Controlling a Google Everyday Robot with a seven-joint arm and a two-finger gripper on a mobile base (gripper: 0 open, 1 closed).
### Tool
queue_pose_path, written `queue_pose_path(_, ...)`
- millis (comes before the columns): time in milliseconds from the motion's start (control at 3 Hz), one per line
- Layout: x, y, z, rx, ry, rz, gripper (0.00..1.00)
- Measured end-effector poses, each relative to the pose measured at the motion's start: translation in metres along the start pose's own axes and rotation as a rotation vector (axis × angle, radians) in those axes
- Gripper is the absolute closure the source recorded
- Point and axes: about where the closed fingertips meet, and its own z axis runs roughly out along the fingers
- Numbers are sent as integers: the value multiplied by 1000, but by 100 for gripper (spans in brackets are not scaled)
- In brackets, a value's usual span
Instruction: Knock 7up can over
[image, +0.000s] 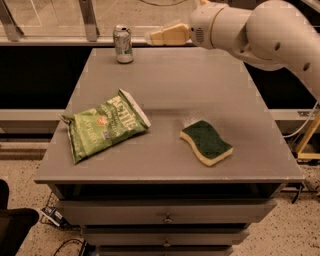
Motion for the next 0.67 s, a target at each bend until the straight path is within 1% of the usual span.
queue_pose_path(333, 5, -4, 50, 25, -77, 41, 0)
queue_pose_path(667, 11, -4, 89, 36, -129, 71, 0)
